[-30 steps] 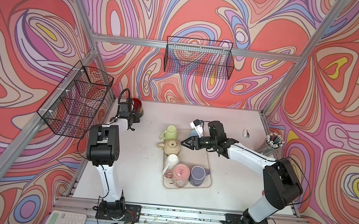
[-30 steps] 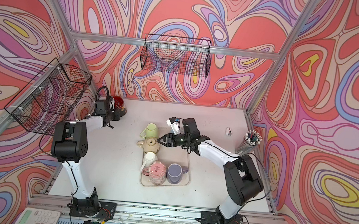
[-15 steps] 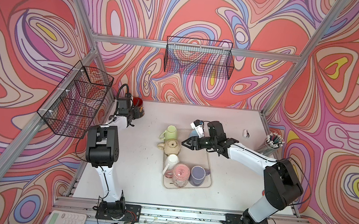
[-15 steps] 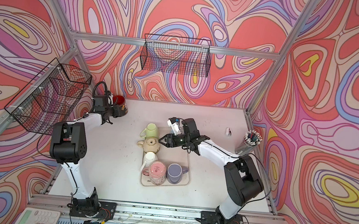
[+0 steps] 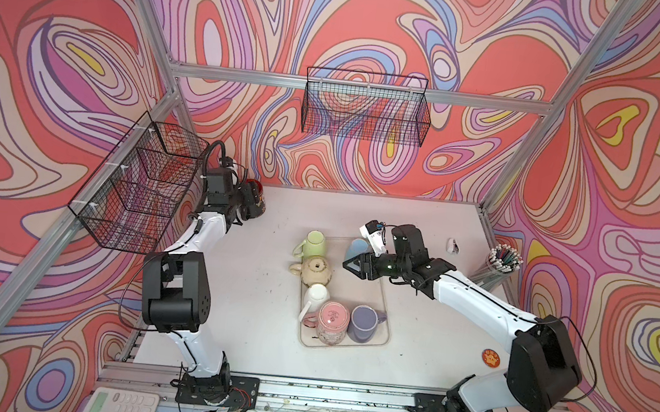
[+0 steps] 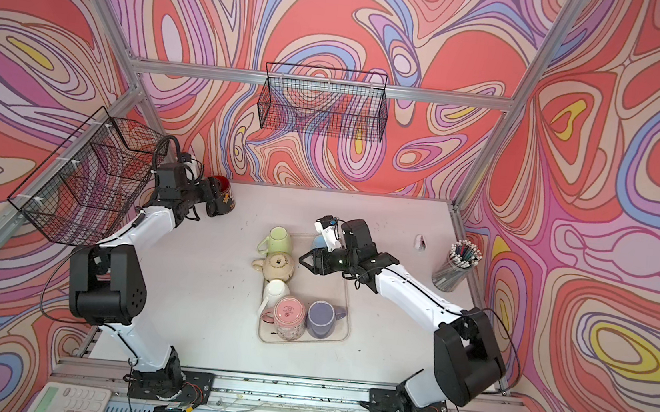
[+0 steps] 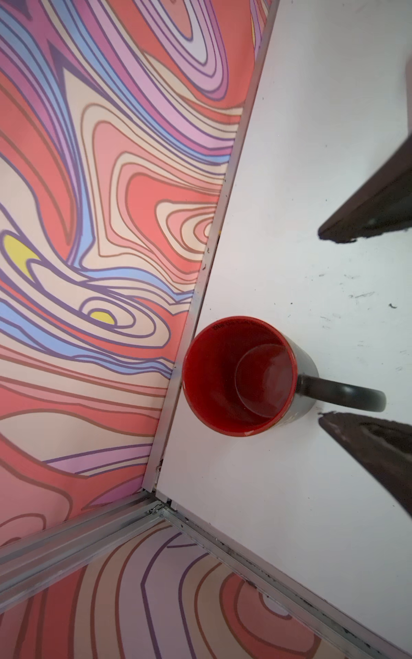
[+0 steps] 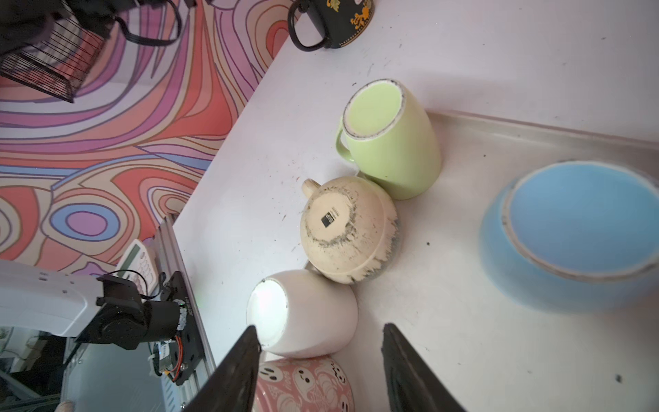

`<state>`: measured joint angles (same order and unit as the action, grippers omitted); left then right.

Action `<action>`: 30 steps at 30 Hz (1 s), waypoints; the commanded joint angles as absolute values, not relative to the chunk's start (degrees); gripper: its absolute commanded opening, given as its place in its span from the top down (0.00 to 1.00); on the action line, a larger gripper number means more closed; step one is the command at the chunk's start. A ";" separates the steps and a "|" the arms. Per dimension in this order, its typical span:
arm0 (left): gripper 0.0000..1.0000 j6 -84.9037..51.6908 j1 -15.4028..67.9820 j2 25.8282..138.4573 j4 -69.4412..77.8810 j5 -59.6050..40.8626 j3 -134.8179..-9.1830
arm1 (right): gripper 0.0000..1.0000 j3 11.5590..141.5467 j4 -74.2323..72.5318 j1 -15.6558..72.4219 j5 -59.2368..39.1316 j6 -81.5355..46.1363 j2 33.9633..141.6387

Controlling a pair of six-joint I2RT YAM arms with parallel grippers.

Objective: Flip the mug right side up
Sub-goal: 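Lower the black mug upright onto the table beyond the tray with the left gripper, then release the black mug with the left gripper while the right moves toward the blue mug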

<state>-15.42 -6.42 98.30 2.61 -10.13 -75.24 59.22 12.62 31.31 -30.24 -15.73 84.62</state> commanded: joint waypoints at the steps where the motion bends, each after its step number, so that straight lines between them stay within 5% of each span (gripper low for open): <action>1: 0.19 -20.06 -4.80 94.05 -1.44 -10.85 -74.15 | 0.43 58.10 19.45 33.03 -21.37 -13.03 80.79; 8: 0.11 -22.10 3.89 83.61 -5.49 -7.82 -69.17 | 0.43 54.79 26.47 34.55 -12.40 -15.18 74.46; 17: 0.00 -27.34 12.00 71.03 -14.55 -6.03 -63.49 | 0.42 51.21 26.29 34.39 -12.28 -15.47 68.82; 23: 0.00 -26.90 15.67 62.23 -21.43 -6.04 -61.02 | 0.41 54.01 21.85 27.97 -17.27 -20.30 73.94; 30: 0.00 -24.52 16.11 51.68 -29.33 -6.81 -57.74 | 0.42 69.48 28.42 23.90 -11.81 -19.80 87.50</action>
